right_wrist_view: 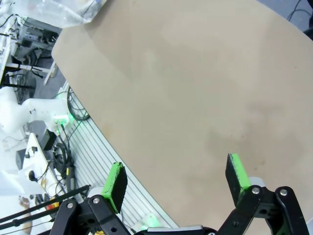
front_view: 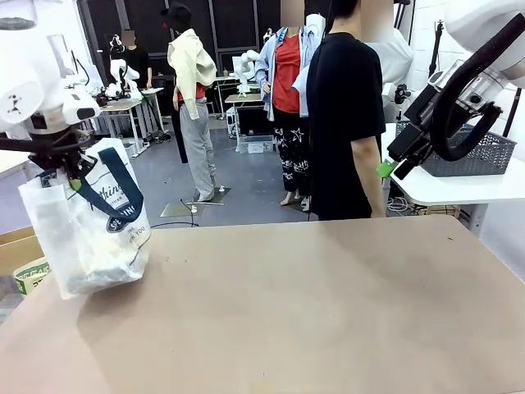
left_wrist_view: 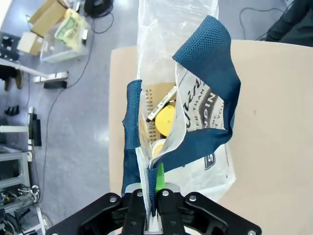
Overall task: Transfer purchased items from the store into the shopping bag.
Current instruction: Move the Reusable shopping bag to the right side of the table.
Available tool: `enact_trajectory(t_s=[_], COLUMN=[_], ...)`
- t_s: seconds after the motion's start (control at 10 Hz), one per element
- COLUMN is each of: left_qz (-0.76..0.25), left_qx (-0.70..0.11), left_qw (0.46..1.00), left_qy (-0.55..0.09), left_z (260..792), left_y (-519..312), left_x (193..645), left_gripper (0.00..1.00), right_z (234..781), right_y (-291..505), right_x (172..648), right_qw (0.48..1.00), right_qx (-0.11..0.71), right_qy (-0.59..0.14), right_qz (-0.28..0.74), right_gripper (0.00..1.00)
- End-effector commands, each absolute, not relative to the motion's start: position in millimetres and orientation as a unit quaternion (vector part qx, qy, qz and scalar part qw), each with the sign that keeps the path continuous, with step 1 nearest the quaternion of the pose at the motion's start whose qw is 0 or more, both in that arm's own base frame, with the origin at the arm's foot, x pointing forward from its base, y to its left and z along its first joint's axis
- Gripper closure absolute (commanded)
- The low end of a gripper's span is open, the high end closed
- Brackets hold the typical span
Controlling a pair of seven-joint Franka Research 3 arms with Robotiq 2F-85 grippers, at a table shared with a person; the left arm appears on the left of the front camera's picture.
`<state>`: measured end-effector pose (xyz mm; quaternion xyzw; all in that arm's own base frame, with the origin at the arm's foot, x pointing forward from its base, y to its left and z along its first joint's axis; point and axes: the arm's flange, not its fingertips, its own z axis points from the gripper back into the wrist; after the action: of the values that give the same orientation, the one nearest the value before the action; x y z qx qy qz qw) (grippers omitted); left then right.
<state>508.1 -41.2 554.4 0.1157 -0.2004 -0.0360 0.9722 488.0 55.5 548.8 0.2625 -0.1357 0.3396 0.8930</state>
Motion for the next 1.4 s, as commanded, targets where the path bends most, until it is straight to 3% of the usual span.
enact_trajectory(t_s=[0.0,0.3,0.6,0.7,1.1,1.2,1.3], left_qz=[-0.043,-0.048,-0.063,-0.046,-0.046,-0.046,-0.046], left_qx=[0.098,0.100,0.048,0.091,0.091,0.091,0.091], left_qw=[0.970,0.969,0.973,0.972,0.972,0.972,0.972], left_qy=[-0.218,-0.221,-0.219,-0.212,-0.212,-0.212,-0.212], left_z=[546,528,506,519,519,519,519], left_y=[-34,-35,-57,-44,-44,-44,-44], left_x=[500,492,484,495,495,495,495], left_gripper=[1.00,1.00,1.00,1.00,1.00,1.00,1.00], right_z=[550,550,550,550,549,552,550], right_y=[58,58,58,58,56,55,52], right_x=[487,487,487,487,488,483,480], right_qw=[0.895,0.895,0.895,0.895,0.893,0.860,0.838], right_qx=[0.264,0.264,0.264,0.264,0.262,0.284,0.302], right_qy=[-0.132,-0.132,-0.132,-0.132,-0.136,-0.210,-0.226], right_qz=[0.334,0.334,0.334,0.334,0.340,0.370,0.394], right_gripper=[0.00,0.00,0.00,0.00,0.00,0.00,0.00])
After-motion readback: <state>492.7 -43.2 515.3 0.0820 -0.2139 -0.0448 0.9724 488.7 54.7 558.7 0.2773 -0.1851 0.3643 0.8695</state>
